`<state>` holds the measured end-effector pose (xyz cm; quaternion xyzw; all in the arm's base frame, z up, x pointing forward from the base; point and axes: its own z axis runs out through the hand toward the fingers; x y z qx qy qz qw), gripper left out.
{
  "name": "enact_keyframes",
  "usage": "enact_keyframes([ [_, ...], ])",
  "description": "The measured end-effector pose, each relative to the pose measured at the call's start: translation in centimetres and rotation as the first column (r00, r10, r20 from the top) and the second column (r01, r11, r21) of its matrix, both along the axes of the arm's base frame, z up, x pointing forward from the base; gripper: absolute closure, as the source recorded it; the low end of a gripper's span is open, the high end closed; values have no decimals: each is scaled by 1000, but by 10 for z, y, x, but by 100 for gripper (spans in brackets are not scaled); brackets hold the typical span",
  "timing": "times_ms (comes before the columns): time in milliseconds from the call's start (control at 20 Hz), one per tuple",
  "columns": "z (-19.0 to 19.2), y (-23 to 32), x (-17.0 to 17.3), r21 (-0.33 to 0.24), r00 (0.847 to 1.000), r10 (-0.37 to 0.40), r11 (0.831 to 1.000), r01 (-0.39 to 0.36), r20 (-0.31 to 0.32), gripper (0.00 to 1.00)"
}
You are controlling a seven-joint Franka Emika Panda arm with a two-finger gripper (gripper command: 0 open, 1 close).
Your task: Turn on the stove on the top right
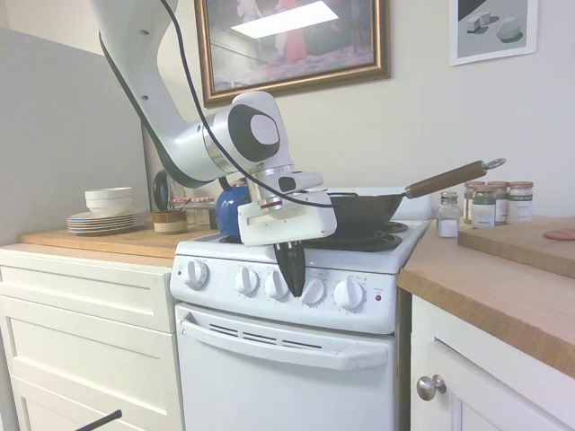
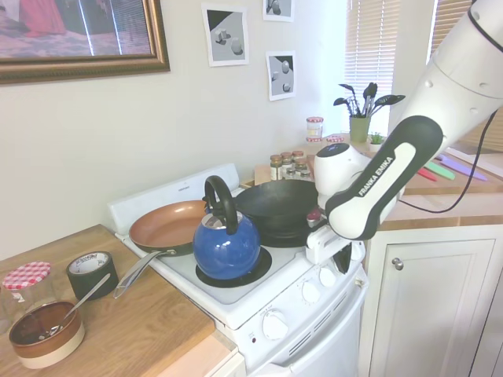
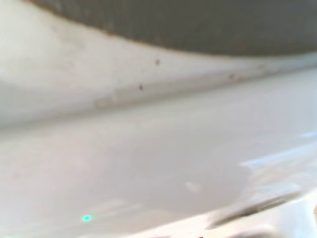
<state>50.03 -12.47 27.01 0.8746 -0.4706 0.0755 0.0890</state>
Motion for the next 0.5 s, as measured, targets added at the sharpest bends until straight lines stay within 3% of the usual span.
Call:
enact_keyframes([
  [500,9,13,-28,20,999,26,999,-27,39,100],
])
